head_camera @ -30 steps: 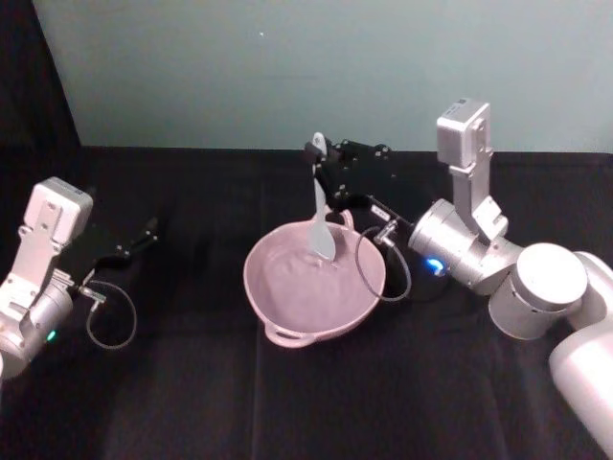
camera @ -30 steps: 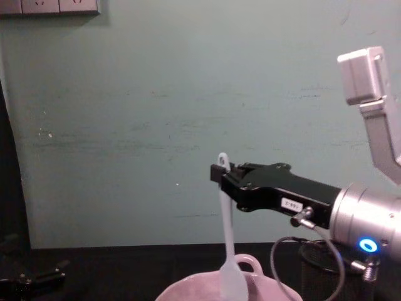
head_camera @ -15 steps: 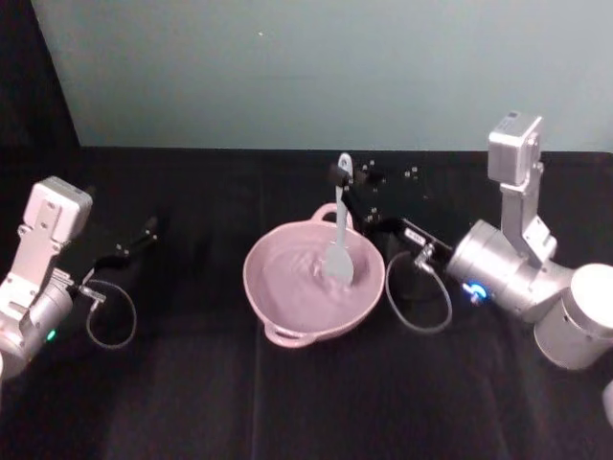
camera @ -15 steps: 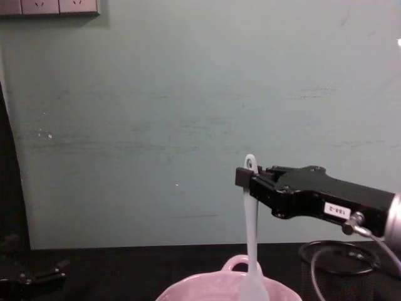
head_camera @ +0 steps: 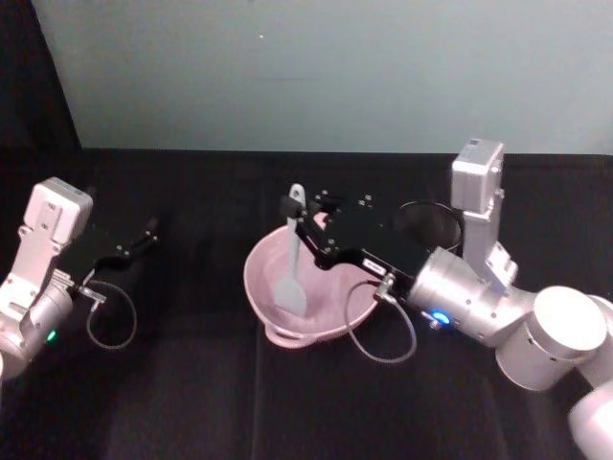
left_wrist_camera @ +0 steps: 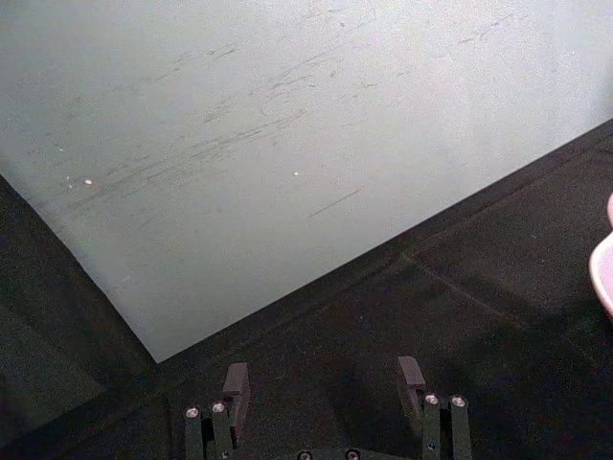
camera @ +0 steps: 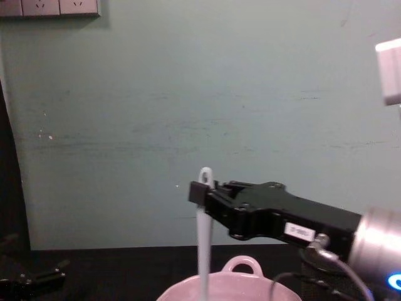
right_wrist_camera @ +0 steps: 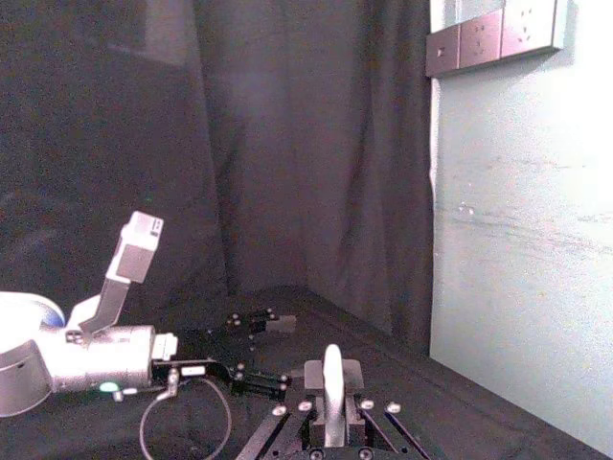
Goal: Use the one hand to pick up the spoon and stir the clear water in the bowl.
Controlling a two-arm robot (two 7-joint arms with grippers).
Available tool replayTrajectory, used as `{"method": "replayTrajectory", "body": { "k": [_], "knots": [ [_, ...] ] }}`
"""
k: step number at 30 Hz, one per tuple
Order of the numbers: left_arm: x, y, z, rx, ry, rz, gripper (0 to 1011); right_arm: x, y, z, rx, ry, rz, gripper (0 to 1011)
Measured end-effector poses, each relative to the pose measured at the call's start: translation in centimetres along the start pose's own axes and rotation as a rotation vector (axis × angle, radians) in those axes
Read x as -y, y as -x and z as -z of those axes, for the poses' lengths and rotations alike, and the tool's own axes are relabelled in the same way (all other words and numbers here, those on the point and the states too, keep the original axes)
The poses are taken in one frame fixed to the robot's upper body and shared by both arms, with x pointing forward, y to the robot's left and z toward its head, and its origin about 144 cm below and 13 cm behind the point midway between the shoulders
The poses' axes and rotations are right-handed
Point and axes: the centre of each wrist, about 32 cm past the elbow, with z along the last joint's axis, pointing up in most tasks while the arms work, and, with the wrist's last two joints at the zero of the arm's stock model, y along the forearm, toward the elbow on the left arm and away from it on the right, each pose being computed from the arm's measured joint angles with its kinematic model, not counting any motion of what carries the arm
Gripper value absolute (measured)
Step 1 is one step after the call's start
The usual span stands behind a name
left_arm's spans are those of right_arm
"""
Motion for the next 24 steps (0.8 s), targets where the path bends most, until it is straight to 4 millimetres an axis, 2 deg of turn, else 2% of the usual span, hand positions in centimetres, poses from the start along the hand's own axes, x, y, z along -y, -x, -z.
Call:
{"method": "replayTrajectory", "body": {
  "k": [6,12,18,24],
  "knots": [
    [0.0,0.0,0.0,0.0,0.0,0.0,1011,-1.9,-0.5,1.0,0.022,-0.012,0.03,118],
    [0.0,0.0,0.0,0.0,0.0,0.0,1011,-2.8,-1.4,1.9,0.087,-0.026,0.11,118],
    [0.0,0.0,0.0,0.0,0.0,0.0,1011,-2.6,-2.2,1.9,0.134,-0.035,0.168,118],
    [0.0,0.0,0.0,0.0,0.0,0.0,1011,-1.2,-2.8,1.0,0.165,-0.04,0.198,118]
  ]
}}
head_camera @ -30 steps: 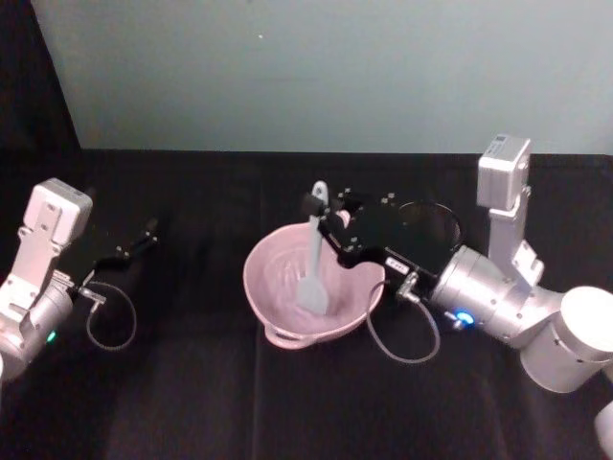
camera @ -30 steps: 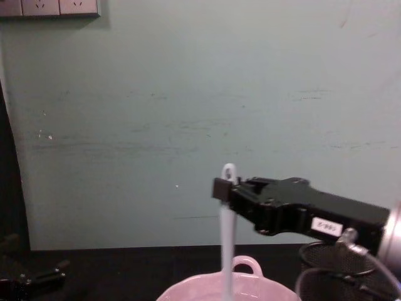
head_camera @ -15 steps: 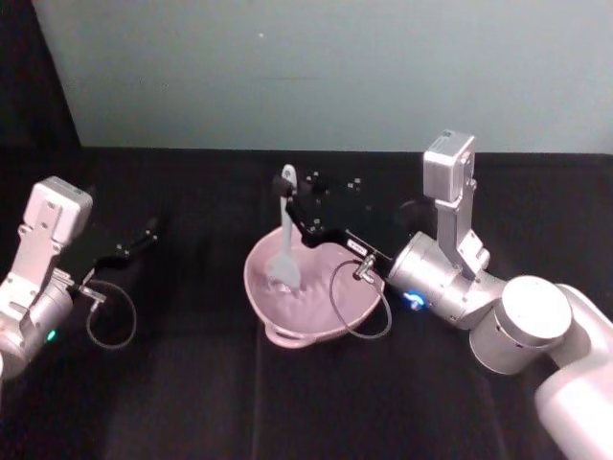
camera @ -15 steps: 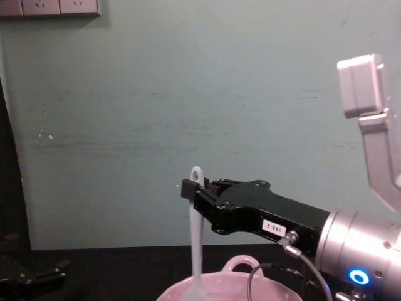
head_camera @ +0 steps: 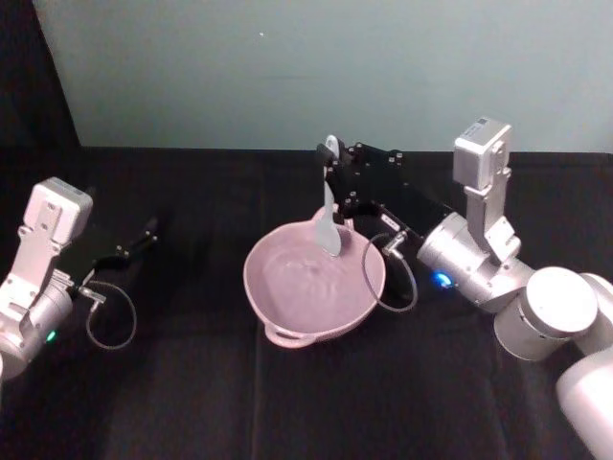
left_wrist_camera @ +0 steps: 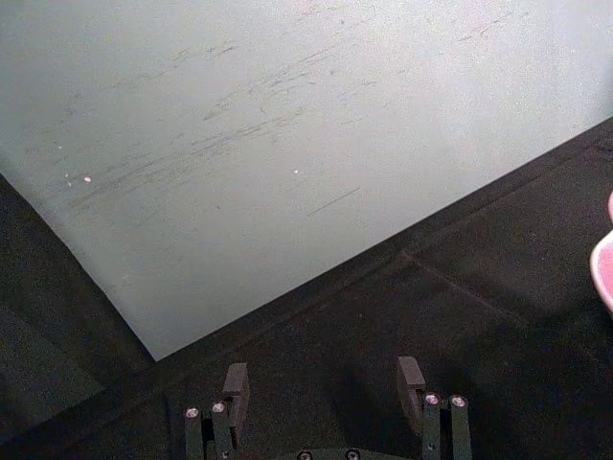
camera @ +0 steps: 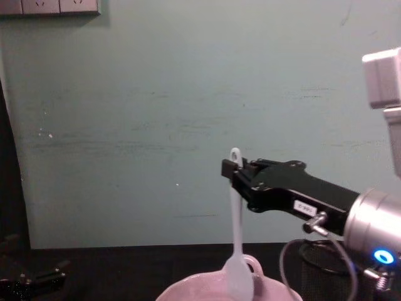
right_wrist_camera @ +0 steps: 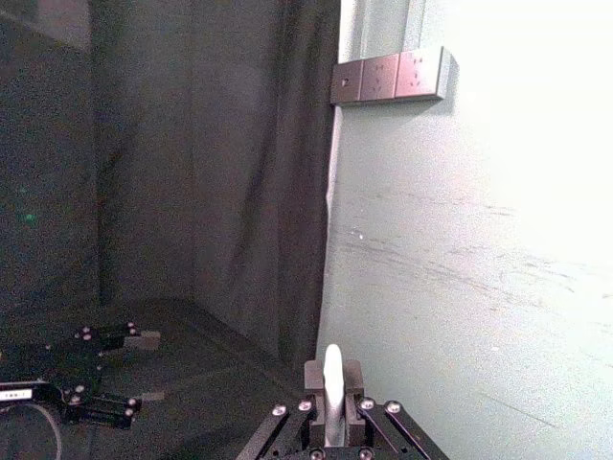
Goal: Use the one hand to pick up the spoon and stir the clear water in the bowl.
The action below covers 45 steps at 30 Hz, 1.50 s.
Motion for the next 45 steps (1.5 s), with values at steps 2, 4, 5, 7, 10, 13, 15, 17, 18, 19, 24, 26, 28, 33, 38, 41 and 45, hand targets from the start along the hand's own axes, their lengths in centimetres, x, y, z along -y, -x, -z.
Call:
{"method": "replayTrajectory", "body": {
  "k": [2,4,5,7,10,13,15,17,18,19,24,26,28,33,38,41,45],
  "knots": [
    [0.0,0.0,0.0,0.0,0.0,0.0,1011,0.7,-0.4,-0.5,0.002,0.009,0.0,118],
    [0.0,0.0,0.0,0.0,0.0,0.0,1011,1.1,-0.5,-0.8,0.001,0.012,-0.003,118],
    [0.0,0.0,0.0,0.0,0.0,0.0,1011,1.4,-0.6,-0.9,-0.003,0.016,-0.006,118],
    [0.0,0.0,0.0,0.0,0.0,0.0,1011,2.0,-0.7,-1.3,-0.017,0.028,-0.021,118],
    [0.0,0.0,0.0,0.0,0.0,0.0,1011,2.8,-0.6,-1.7,-0.05,0.044,-0.048,118],
    [0.0,0.0,0.0,0.0,0.0,0.0,1011,3.2,-0.2,-1.8,-0.08,0.055,-0.074,118],
    [0.0,0.0,0.0,0.0,0.0,0.0,1011,3.2,0.0,-1.9,-0.098,0.06,-0.089,118],
    [0.0,0.0,0.0,0.0,0.0,0.0,1011,3.2,0.4,-1.8,-0.119,0.063,-0.109,118],
    [0.0,0.0,0.0,0.0,0.0,0.0,1011,3.1,0.6,-1.8,-0.125,0.062,-0.115,118],
    [0.0,0.0,0.0,0.0,0.0,0.0,1011,2.9,0.9,-1.8,-0.136,0.059,-0.126,118],
    [0.0,0.0,0.0,0.0,0.0,0.0,1011,1.7,1.7,-1.7,-0.154,0.043,-0.16,118],
    [0.0,0.0,0.0,0.0,0.0,0.0,1011,1.0,1.8,-1.4,-0.157,0.034,-0.165,118],
    [0.0,0.0,0.0,0.0,0.0,0.0,1011,0.4,1.8,-1.4,-0.154,0.025,-0.164,118],
    [0.0,0.0,0.0,0.0,0.0,0.0,1011,-1.3,1.4,-0.6,-0.128,0.018,-0.126,118],
    [0.0,0.0,0.0,0.0,0.0,0.0,1011,-2.1,0.4,0.1,-0.101,0.032,-0.07,118],
    [0.0,0.0,0.0,0.0,0.0,0.0,1011,-2.1,-0.3,0.3,-0.085,0.035,-0.033,118],
    [0.0,0.0,0.0,0.0,0.0,0.0,1011,-1.6,-1.2,0.2,-0.064,0.035,-0.003,118]
  ]
}}
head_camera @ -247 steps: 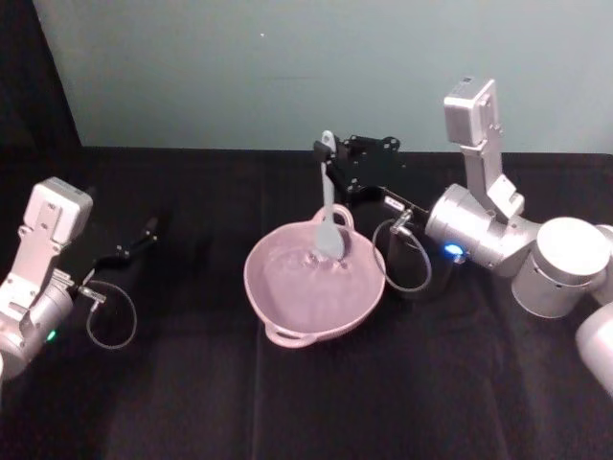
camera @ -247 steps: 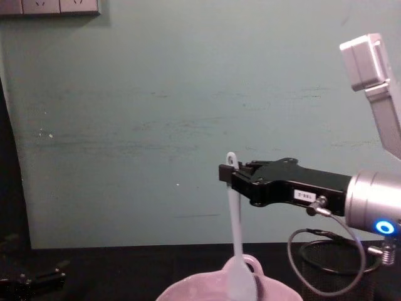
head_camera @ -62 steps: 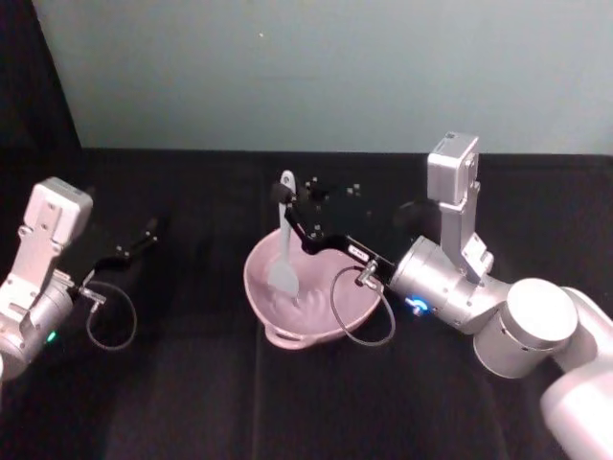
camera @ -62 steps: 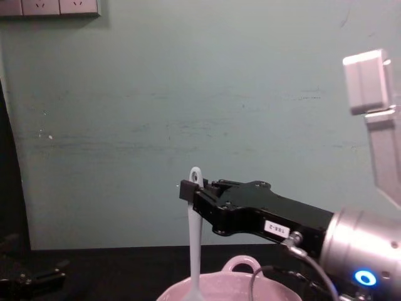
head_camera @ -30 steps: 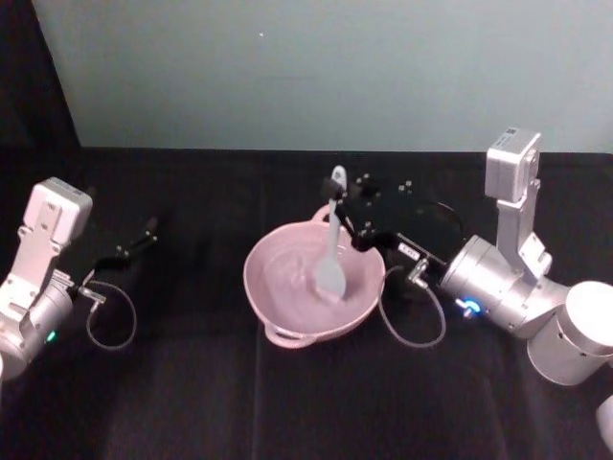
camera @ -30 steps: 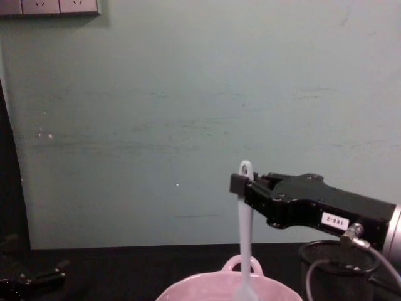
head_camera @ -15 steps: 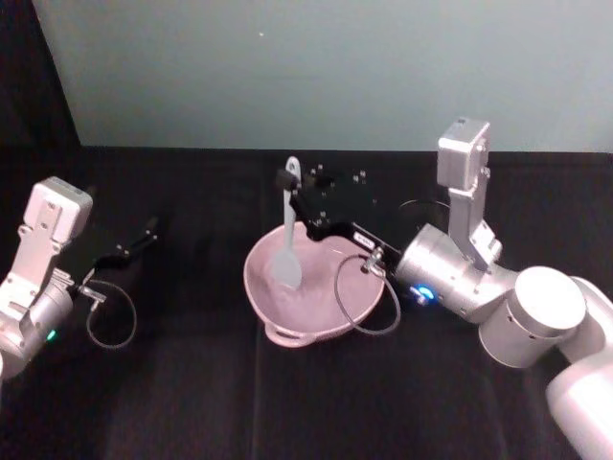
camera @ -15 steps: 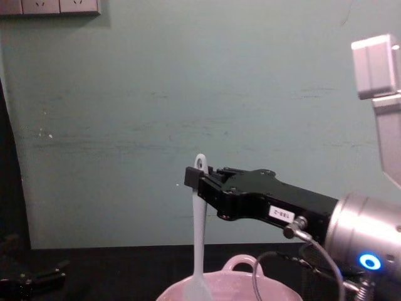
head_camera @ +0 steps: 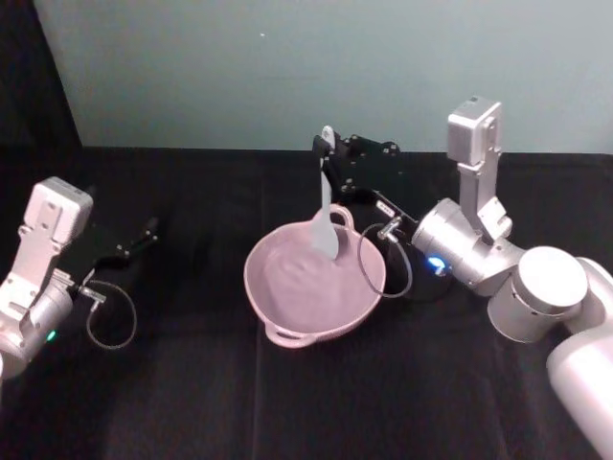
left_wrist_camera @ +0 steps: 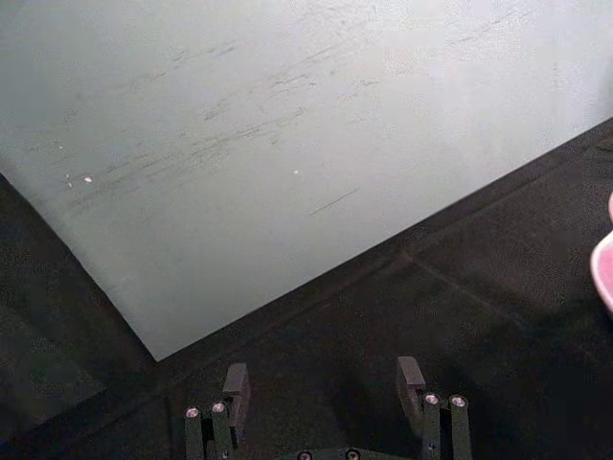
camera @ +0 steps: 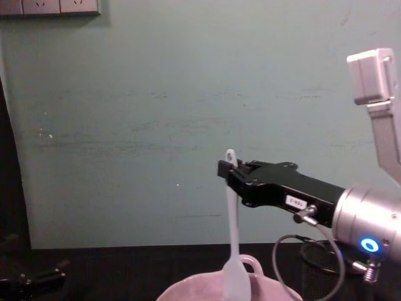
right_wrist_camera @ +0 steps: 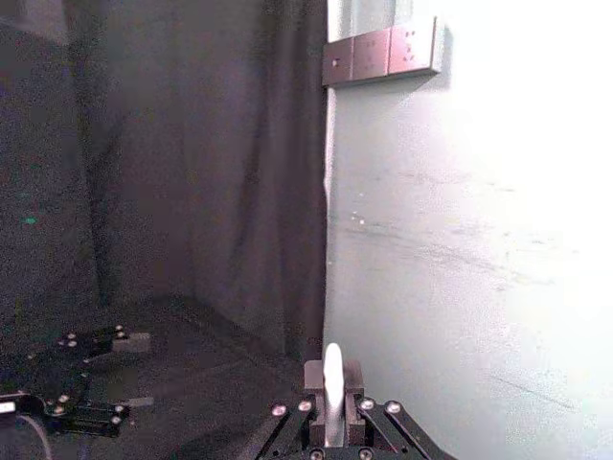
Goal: Use the one hand to pick up the spoon and stir the clear water in the bowl.
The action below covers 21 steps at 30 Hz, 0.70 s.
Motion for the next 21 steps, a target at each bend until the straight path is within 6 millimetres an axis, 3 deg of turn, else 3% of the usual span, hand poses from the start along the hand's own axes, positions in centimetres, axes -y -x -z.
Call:
{"method": "replayTrajectory", "body": {
  "k": [8,14,21],
  "knots": [
    [0.0,0.0,0.0,0.0,0.0,0.0,1011,2.6,-0.7,-1.0,0.023,0.012,-0.019,118],
    [0.0,0.0,0.0,0.0,0.0,0.0,1011,4.9,0.4,-1.5,-0.027,0.015,-0.085,118],
    [0.0,0.0,0.0,0.0,0.0,0.0,1011,4.9,2.1,-1.4,-0.071,0.01,-0.152,118]
  ]
}}
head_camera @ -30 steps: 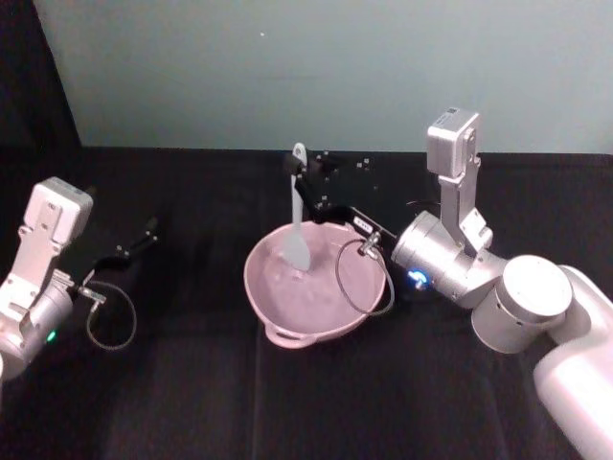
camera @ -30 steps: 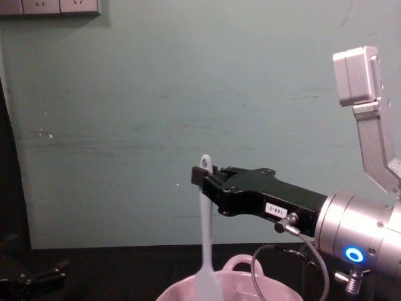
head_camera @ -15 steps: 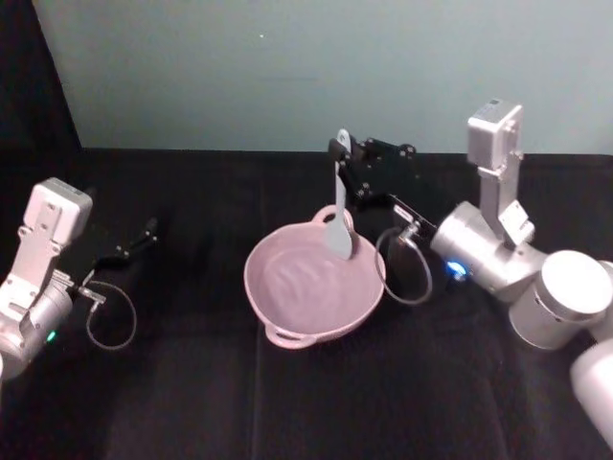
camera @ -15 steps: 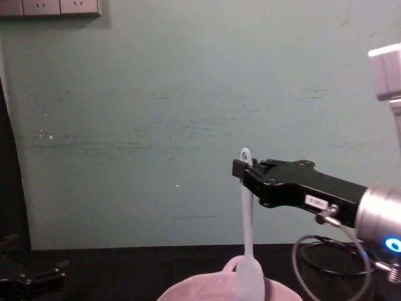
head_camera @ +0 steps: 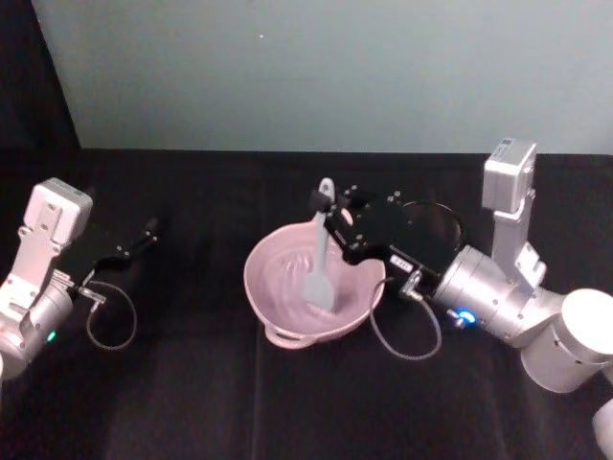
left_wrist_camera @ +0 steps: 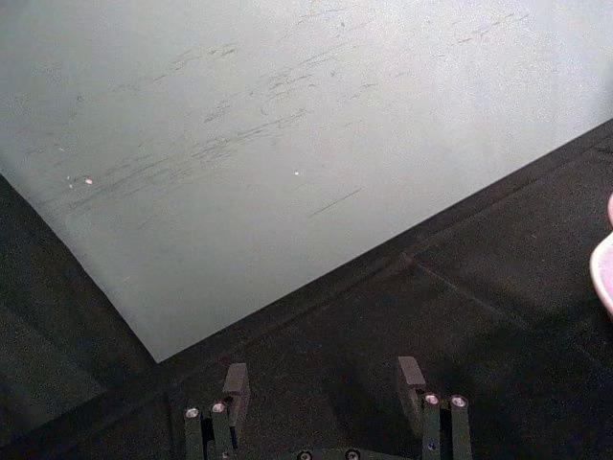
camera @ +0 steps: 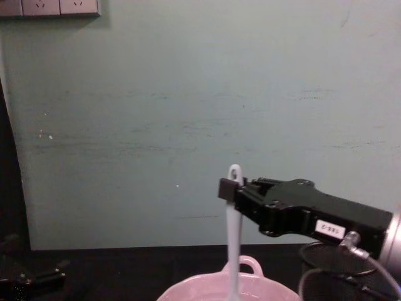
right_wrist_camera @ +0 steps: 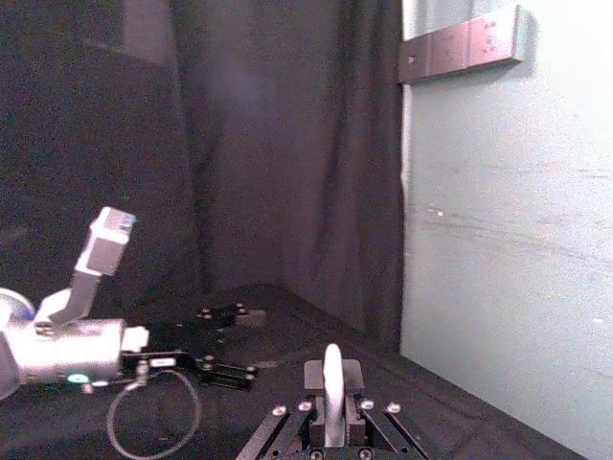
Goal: Use the one hand to pick up the spoon and stir the clear water in the bowl.
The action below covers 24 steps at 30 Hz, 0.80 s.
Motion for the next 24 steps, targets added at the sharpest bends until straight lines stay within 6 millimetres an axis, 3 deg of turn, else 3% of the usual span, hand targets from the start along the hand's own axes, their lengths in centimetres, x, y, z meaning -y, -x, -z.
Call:
{"method": "replayTrajectory", "body": {
  "k": [13,24],
  "knots": [
    [0.0,0.0,0.0,0.0,0.0,0.0,1011,-3.6,0.3,1.4,0.028,-0.05,0.009,118],
    [0.0,0.0,0.0,0.0,0.0,0.0,1011,-4.0,-0.8,1.8,0.117,-0.063,0.108,118]
  ]
}}
